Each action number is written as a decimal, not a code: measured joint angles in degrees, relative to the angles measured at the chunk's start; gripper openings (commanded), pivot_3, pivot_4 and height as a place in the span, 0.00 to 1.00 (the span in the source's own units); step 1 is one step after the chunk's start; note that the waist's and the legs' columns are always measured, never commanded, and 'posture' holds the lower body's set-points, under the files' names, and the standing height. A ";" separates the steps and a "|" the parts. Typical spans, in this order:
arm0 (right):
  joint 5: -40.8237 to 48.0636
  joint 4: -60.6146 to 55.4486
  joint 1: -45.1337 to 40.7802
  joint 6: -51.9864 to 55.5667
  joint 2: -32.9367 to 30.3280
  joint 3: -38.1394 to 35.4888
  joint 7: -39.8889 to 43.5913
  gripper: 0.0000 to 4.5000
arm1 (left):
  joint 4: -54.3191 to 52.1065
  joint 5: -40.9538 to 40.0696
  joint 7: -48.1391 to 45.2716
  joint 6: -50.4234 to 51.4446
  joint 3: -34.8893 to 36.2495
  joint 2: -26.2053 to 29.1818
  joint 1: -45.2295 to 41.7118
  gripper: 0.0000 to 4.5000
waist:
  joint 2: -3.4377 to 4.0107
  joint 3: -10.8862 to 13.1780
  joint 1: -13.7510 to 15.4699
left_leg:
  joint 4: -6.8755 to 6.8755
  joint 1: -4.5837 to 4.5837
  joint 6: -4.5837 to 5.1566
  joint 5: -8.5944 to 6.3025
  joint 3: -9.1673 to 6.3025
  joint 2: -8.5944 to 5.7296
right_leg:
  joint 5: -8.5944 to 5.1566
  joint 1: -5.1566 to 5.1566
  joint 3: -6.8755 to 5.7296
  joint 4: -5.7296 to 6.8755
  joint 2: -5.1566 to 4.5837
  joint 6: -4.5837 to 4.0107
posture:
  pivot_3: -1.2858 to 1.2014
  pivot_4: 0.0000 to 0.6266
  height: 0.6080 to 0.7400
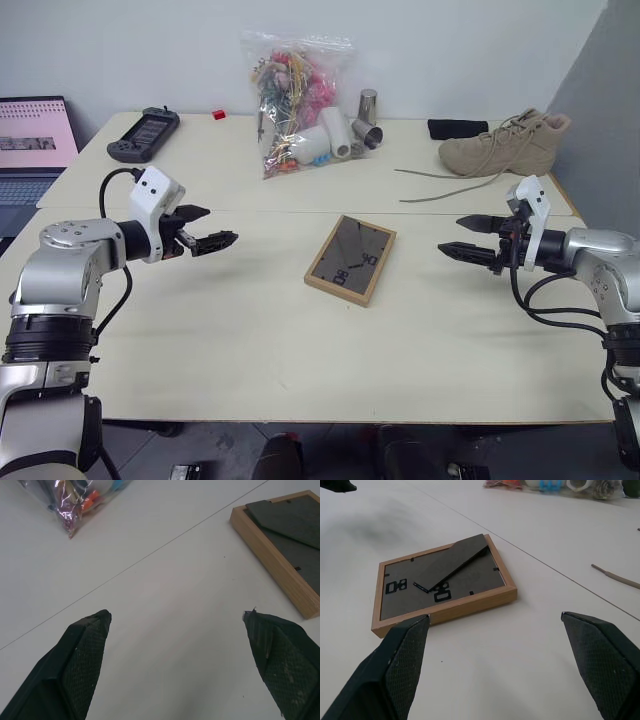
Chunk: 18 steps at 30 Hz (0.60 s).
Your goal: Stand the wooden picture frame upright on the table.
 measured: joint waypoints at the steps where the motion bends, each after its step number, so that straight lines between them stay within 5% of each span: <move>1: -0.01 0.00 0.00 -0.03 0.00 0.00 0.00 0.99 | 0.04 0.05 0.00 -0.05 -0.08 0.00 -0.04 1.00 | 0.00 0.00 0.00 | 0.00 0.00 0.00 0.00 0.00 0.00 | 0.00 0.00 0.00 0.00 0.00 0.00 | 0.52 0.24 1.00; 15: -0.11 -0.05 0.59 -0.46 0.20 0.02 -1.15 0.99 | 1.56 1.58 0.00 -1.25 -0.97 -0.84 -1.07 1.00 | 0.00 0.00 0.01 | 0.01 0.00 0.00 0.00 0.00 0.00 | 0.00 0.00 0.00 0.01 0.00 0.00 | 0.52 0.24 1.00; 18: -1.47 -0.04 0.62 -1.71 1.05 0.44 -1.52 0.91 | 1.62 1.95 0.14 -1.36 -1.03 -1.93 -1.04 0.90 | 0.00 0.00 0.01 | 0.02 0.00 0.00 0.00 0.00 0.00 | 0.00 0.00 0.00 0.02 0.00 0.00 | 0.52 0.24 1.00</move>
